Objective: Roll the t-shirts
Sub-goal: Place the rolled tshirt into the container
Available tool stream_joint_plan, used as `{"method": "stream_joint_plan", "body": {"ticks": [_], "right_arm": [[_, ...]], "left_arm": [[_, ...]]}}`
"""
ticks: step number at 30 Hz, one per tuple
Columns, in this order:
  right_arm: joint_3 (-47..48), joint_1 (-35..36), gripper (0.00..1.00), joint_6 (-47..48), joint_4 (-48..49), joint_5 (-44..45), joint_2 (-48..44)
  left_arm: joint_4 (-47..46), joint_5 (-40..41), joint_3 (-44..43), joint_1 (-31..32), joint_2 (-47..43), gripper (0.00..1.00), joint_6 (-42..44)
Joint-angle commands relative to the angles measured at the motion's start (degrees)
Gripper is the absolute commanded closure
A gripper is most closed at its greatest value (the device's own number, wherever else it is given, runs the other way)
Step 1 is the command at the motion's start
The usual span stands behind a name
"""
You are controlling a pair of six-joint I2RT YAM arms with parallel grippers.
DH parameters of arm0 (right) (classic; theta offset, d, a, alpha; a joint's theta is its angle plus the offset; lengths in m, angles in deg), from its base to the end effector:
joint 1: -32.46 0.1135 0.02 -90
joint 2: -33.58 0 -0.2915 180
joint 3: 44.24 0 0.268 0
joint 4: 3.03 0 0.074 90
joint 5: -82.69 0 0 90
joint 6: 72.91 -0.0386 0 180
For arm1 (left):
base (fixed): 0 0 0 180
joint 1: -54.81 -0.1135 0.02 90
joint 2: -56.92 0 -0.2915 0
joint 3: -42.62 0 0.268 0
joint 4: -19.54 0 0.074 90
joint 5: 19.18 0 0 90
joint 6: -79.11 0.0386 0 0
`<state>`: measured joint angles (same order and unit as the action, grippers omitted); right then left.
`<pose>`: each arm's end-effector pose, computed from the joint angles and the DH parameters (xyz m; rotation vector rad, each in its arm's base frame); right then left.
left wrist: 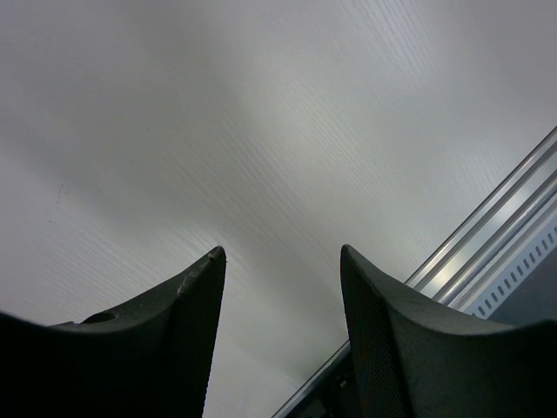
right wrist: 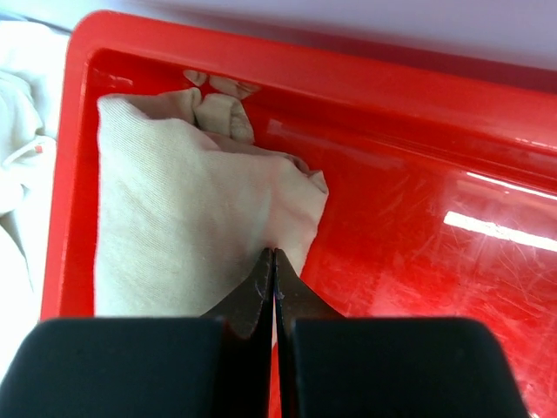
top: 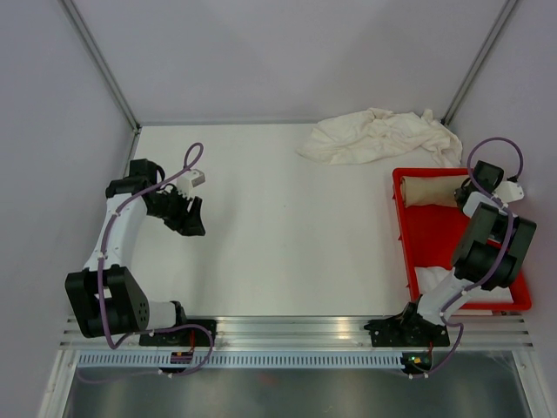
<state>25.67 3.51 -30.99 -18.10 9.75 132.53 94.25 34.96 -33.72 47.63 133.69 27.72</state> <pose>0.3264 -0.1935 0.1942 1.5470 1.7092 -0.1784 0.2492 0.0086 0.2935 0.8076 2.4662 -0.6413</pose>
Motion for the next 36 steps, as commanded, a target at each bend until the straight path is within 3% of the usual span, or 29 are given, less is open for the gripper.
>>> {"method": "stream_joint_plan", "body": {"ticks": [1, 5, 8, 11, 14, 18, 19, 20, 22, 23, 32, 36], "right_arm": [[0.52, -0.05, 1.00, 1.06, 0.89, 1.48, -1.04], [-1.86, -0.05, 1.00, 0.96, 3.17, 0.00, -4.12], [-1.51, 1.43, 1.00, 6.66, 2.93, 0.08, -6.93], [-3.61, 4.51, 0.96, 12.90, 2.57, 0.79, -12.81], [-6.07, 6.71, 0.87, 16.42, 2.31, -4.56, -20.71], [-11.34, 7.50, 0.54, 15.12, 1.60, -13.06, -31.95], [-12.40, 7.50, 0.49, 14.42, 1.60, -15.11, -33.64], [-14.41, 7.59, 0.34, 13.02, 1.34, -16.78, -36.70], [-16.53, 7.77, 0.21, 11.69, -0.66, -22.32, -39.97], [-18.89, 8.03, 0.03, 11.34, -1.29, -23.46, -43.29], [-30.32, 8.73, 0.02, 18.54, -15.36, -31.28, -64.83], [-34.46, 9.70, 0.02, 16.26, -17.38, -35.42, -67.66]], "left_arm": [[0.45, 0.70, -2.43, -0.29, 0.48, 0.39, 1.82], [0.36, 0.00, -2.87, -0.38, 1.10, 0.39, 1.38], [0.10, -0.44, -3.05, -0.29, 0.75, 0.39, 1.03], [-0.34, -0.44, -2.52, -0.38, 0.40, 0.39, 0.41], [-0.78, -0.62, -2.08, -0.29, 0.31, 0.39, -0.73], [-1.48, -1.32, -1.64, -0.29, 0.13, 0.39, -1.52], [-1.66, -1.32, -1.29, -0.38, -0.04, 0.39, -2.13], [-1.75, -1.41, -1.12, -0.29, -0.31, 0.39, -2.31], [-2.71, -1.24, 0.11, -0.29, -0.92, 0.39, -2.92], [-2.98, -1.15, 0.72, -0.38, -1.36, 0.39, -3.54], [-9.91, 5.08, 10.56, -0.38, -9.26, 0.39, -7.93], [-12.91, 7.02, 15.22, -0.29, -12.87, 0.39, -9.08]]}}
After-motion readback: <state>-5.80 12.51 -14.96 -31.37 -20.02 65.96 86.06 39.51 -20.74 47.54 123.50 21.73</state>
